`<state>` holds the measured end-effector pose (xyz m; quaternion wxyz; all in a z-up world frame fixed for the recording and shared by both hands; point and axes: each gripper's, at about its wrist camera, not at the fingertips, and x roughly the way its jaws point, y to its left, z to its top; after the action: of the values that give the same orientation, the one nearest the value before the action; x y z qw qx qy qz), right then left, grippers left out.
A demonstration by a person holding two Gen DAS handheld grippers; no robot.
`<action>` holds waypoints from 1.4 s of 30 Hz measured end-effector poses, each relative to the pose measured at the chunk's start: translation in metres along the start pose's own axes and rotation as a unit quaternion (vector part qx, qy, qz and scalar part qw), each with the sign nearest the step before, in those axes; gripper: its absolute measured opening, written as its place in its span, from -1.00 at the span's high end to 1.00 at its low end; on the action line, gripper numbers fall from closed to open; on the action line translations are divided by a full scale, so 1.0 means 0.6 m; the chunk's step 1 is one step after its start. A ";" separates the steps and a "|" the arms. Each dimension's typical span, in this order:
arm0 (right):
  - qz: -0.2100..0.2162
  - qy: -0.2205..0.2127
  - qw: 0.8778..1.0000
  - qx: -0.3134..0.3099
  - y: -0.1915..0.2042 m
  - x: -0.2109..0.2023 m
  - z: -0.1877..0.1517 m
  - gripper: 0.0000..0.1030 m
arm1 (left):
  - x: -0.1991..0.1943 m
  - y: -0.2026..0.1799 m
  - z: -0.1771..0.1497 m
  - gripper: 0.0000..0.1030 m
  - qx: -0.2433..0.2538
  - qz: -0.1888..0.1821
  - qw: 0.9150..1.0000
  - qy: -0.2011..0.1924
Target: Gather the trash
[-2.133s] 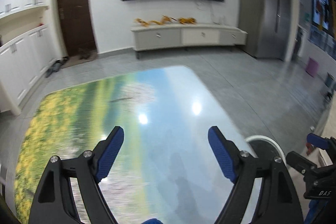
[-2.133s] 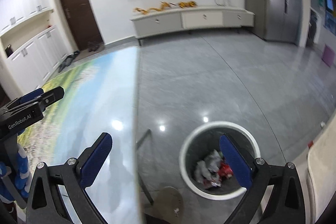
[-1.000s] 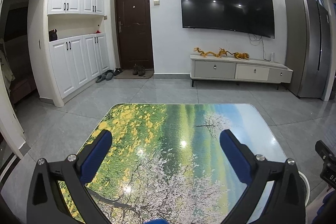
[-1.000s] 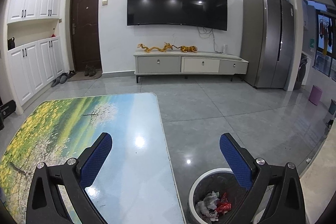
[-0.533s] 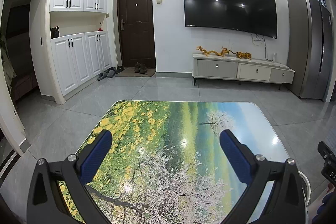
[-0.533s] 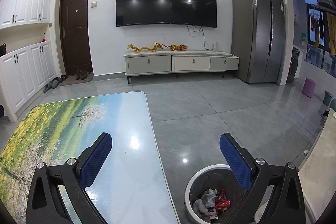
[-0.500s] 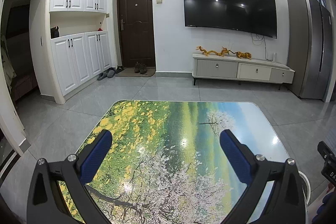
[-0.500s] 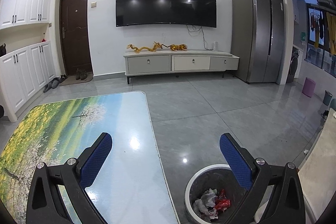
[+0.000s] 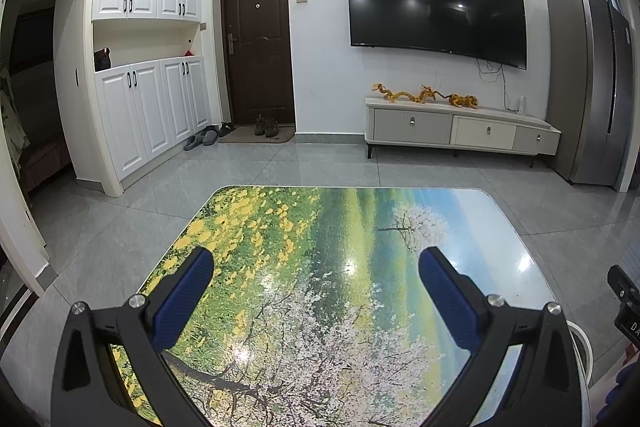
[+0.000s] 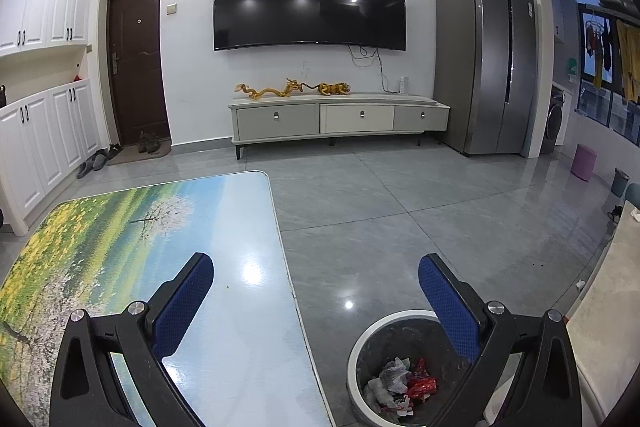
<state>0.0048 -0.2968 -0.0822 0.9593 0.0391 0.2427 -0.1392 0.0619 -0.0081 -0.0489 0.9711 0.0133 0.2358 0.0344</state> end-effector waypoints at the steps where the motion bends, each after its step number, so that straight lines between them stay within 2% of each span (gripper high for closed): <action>1: -0.001 -0.001 1.000 0.000 -0.001 0.000 0.000 -1.00 | 0.002 0.001 0.000 -1.00 0.000 0.000 1.000 0.000; 17: -0.027 -0.019 0.999 0.001 -0.003 -0.017 0.002 -1.00 | 0.011 0.004 -0.008 -1.00 -0.001 0.000 1.000 0.000; 42: -0.027 -0.022 0.999 -0.004 0.001 -0.021 0.001 -1.00 | 0.014 0.007 -0.013 -1.00 0.007 -0.007 1.000 0.005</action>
<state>-0.0055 -0.2933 -0.0754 0.9605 0.0256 0.2231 -0.1646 0.0656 -0.0031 -0.0592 0.9700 0.0179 0.2411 0.0263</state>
